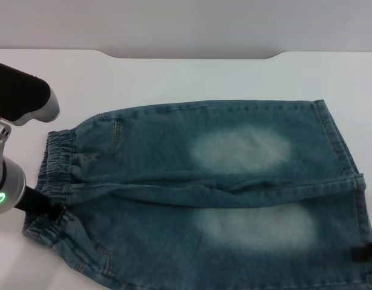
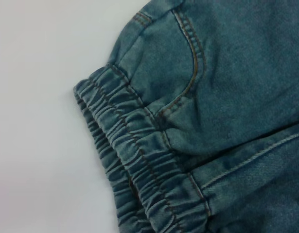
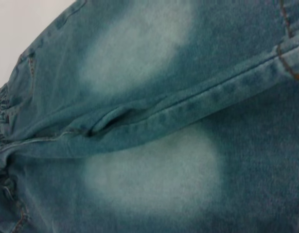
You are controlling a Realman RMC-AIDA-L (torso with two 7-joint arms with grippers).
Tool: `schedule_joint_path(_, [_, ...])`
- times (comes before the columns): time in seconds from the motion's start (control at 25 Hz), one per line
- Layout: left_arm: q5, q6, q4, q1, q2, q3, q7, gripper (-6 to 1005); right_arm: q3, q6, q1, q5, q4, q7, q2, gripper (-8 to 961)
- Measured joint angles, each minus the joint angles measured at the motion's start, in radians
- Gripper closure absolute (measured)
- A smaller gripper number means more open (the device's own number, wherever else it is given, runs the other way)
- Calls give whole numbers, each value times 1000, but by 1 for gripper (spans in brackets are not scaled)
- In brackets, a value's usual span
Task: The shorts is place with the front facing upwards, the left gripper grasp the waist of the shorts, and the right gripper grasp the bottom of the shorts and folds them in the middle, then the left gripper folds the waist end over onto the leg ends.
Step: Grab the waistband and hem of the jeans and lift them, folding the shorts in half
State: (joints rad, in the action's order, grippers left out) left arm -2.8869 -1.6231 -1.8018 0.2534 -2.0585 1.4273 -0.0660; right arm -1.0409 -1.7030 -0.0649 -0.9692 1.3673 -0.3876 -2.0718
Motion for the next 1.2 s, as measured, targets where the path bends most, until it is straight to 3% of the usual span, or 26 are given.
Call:
schedule_joint_path(0.36, [0,6,1,-5,1,0,-2,954,31,-3,-6,58,58,31,12,907])
schedule_joint_path(0.76, [0,5,4,3,1,0,-3,954,80,-9,-18,120,66,30,5,791])
schedule_joint_path(1.16, [0,5,15,10,1,-6,-3,955,66,-10,-16,116,15,39,-2,322])
schedule_joint_path(1.2, [0,5,15,10,1,-6,-3,955,65,-11,-17,116,9,39,-2,322])
